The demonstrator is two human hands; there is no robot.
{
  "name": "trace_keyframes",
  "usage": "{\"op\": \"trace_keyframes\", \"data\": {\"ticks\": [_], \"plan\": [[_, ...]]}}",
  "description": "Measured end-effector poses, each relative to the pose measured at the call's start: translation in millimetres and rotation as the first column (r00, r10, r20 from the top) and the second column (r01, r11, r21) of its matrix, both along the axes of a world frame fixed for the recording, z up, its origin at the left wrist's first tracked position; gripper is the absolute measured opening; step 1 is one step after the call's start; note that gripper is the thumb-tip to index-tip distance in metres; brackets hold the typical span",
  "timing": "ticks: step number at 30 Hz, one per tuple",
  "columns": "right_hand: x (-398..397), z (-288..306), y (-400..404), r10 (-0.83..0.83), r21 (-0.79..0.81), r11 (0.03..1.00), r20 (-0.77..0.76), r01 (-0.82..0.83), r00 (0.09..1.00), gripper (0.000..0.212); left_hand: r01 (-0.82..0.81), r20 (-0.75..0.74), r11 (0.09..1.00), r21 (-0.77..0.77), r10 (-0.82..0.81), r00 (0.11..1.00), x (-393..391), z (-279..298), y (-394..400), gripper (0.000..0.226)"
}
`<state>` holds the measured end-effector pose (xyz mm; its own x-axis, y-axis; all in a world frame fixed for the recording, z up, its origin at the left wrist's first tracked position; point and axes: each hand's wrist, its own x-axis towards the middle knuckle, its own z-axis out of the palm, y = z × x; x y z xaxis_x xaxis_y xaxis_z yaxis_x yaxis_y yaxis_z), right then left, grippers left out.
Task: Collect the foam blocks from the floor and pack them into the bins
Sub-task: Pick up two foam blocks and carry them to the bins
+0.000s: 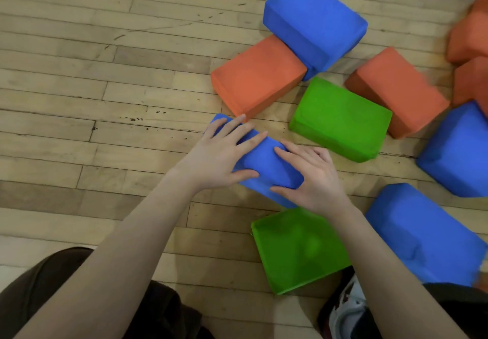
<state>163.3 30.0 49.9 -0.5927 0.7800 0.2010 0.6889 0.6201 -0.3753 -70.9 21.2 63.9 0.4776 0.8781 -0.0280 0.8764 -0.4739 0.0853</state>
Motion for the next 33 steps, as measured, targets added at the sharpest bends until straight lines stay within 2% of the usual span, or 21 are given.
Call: {"op": "trace_keyframes", "data": {"ticks": [2,3,5,7,9,11,14,16,17,19,21,25,27,29,30,33], "plan": [[5.2,0.2,-2.4,0.009,0.026,1.0,0.027,-0.01,1.0,0.072,0.025,-0.011,0.997,0.07,-0.025,1.0,6.2,-6.0,-4.1,0.073],[8.0,0.5,-4.6,-0.018,0.01,1.0,0.037,0.018,0.999,0.074,-0.018,-0.014,0.994,0.107,0.02,1.0,10.0,-9.6,-9.4,0.072],[16.8,-0.7,-11.6,-0.142,-0.063,0.988,0.03,0.144,0.989,0.083,-0.224,0.017,0.964,0.143,0.224,0.974,20.2,-17.0,-25.3,0.068],[30.3,-8.7,-22.5,-0.242,-0.18,0.952,0.05,0.247,0.969,0.089,-0.439,0.045,0.891,0.115,0.437,0.899,32.7,-22.9,-42.9,0.064],[45.1,-23.5,-36.4,-0.272,-0.3,0.897,0.206,0.326,0.94,0.088,-0.554,0.045,0.83,0.064,0.552,0.833,45.7,-29.1,-57.0,0.062],[57.8,-40.6,-55.3,-0.359,-0.348,0.795,0.389,0.496,0.849,0.089,-0.594,0.038,0.803,0.044,0.593,0.804,58.4,-34.4,-64.7,0.061],[68.3,-56.3,-88.0,-0.553,-0.32,0.544,0.559,0.776,0.618,0.105,-0.61,0.0,0.791,0.042,0.61,0.792,77.7,-39.6,-68.1,0.061],[67.8,-63.2,-100.5,-0.575,-0.33,0.416,0.627,0.847,0.526,0.113,-0.576,-0.036,0.816,0.044,0.578,0.816,89.2,-43.2,-70.4,0.062],[65.4,-65.9,-101.2,-0.576,-0.327,0.4,0.637,0.856,0.512,0.113,-0.552,-0.053,0.833,0.043,0.554,0.831,93.5,-45.4,-72.2,0.063],[59.9,-67.2,-91.7,-0.588,-0.267,0.446,0.633,0.854,0.504,0.112,-0.529,-0.05,0.848,0.035,0.53,0.846,98.0,-47.7,-73.2,0.064],[56.6,-66.9,-72.7,-0.59,-0.206,0.537,0.602,0.818,0.539,0.11,-0.544,0.0,0.838,0.041,0.545,0.839,96.9,-48.1,-69.1,0.062],[47.6,-68.6,-32.3,-0.451,-0.265,0.742,0.482,0.616,0.751,0.109,-0.567,0.081,0.823,0.041,0.562,0.823,88.8,-47.0,-58.1,0.062],[40.8,-72.2,-24.2,-0.382,-0.273,0.802,0.449,0.531,0.808,0.105,-0.565,0.073,0.824,0.041,0.562,0.824,89.0,-46.3,-56.4,0.061],[39.7,-73.3,-29.6,-0.428,-0.255,0.788,0.428,0.561,0.796,0.1,-0.572,0.056,0.82,0.027,0.57,0.82,91.6,-46.4,-57.7,0.062],[41.3,-73.2,-37.6,-0.494,-0.243,0.746,0.422,0.62,0.76,0.101,-0.576,0.049,0.817,0.016,0.575,0.817,92.7,-46.7,-59.2,0.063],[46.0,-69.1,-72.1,-0.703,-0.251,0.502,0.439,0.828,0.56,0.114,-0.572,0.049,0.819,-0.035,0.573,0.818,94.0,-46.2,-62.4,0.066]]}}
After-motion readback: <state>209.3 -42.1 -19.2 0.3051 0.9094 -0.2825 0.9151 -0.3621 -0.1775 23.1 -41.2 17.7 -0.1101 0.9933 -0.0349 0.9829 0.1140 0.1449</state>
